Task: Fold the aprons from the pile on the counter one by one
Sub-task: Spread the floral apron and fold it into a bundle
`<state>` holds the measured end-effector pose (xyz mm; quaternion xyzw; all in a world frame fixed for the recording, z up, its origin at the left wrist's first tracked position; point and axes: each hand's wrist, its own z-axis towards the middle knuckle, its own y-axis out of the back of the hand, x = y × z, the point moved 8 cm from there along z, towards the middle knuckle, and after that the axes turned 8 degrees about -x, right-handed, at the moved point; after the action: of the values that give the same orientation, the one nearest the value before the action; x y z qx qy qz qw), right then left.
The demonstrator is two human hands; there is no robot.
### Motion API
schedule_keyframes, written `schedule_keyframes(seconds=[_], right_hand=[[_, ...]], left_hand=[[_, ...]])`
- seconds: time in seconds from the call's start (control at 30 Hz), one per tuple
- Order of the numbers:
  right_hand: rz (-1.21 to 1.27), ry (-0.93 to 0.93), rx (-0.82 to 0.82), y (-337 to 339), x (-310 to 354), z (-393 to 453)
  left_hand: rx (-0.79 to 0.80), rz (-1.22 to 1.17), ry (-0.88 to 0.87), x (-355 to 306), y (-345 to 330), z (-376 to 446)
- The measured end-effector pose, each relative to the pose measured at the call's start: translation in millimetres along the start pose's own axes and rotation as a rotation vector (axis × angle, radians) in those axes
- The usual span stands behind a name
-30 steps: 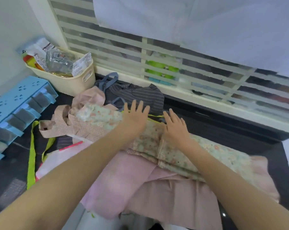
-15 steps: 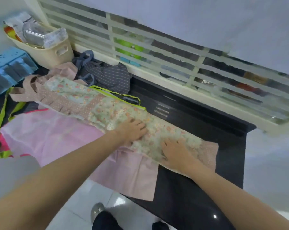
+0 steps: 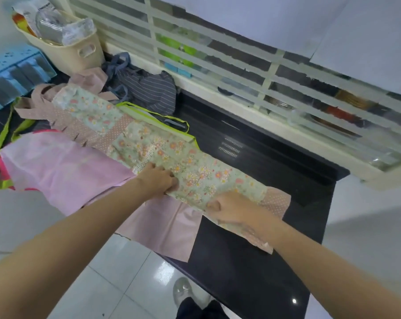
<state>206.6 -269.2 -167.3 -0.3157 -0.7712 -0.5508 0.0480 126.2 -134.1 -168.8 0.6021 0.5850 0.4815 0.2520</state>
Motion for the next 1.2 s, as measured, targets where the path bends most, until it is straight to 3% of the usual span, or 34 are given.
schedule_keyframes(seconds=[0.03,0.1,0.13,0.2,0.27,0.33,0.43,0.57,0.7,0.83,0.93,1.0,1.03,1.13,1.2], right_hand=[[0.017,-0.056,-0.107,18.6,-11.4,2.8],[-0.198,-0.167,-0.352,59.4,-40.9,3.0],[-0.244,-0.260,-0.348,64.6,-60.8,-0.9],[-0.087,-0.439,-0.153,51.1,-94.7,-11.6],[0.152,-0.502,0.076,17.0,-107.0,-18.2],[0.311,-0.408,0.241,-12.2,-94.9,-20.4],[0.319,-0.327,0.410,-23.8,-77.9,-24.6],[0.202,-0.267,0.558,-10.7,-77.6,-28.5],[0.122,-0.170,0.489,0.3,-82.8,-22.3],[-0.080,-0.116,0.430,12.6,-102.1,-29.6],[-0.350,0.089,0.095,45.7,-96.7,-24.2],[-0.450,0.281,-0.106,58.6,-77.9,-28.1],[-0.411,0.303,-0.121,54.7,-73.8,-28.6],[-0.158,0.236,-0.011,31.3,-75.5,-30.7],[-0.095,0.240,0.002,23.0,-79.0,-30.4]], left_hand=[[0.014,0.002,-0.019,-0.3,2.7,1.2],[0.043,0.039,-0.040,-1.5,5.5,4.6],[0.050,0.062,-0.040,-2.6,4.8,6.2],[0.051,0.121,-0.006,-0.8,1.8,6.9],[0.078,0.123,0.104,9.1,-0.7,3.3],[0.188,0.097,0.226,19.1,-6.4,-7.6],[0.264,0.044,0.256,3.8,-8.2,-21.3],[-0.004,-0.334,0.269,-50.5,16.5,-24.2],[-0.406,-0.404,0.419,-108.6,30.9,-34.1],[-0.535,-0.383,0.435,-159.9,27.0,-44.1],[-0.609,-0.349,0.422,-182.1,40.3,-54.1],[-0.687,-0.391,0.573,-175.3,44.7,-67.1],[-0.715,-0.441,0.655,-170.1,44.9,-73.9],[-0.610,-0.764,0.851,-164.3,28.4,-80.7],[-0.522,-0.897,0.836,-171.3,15.7,-74.5]])
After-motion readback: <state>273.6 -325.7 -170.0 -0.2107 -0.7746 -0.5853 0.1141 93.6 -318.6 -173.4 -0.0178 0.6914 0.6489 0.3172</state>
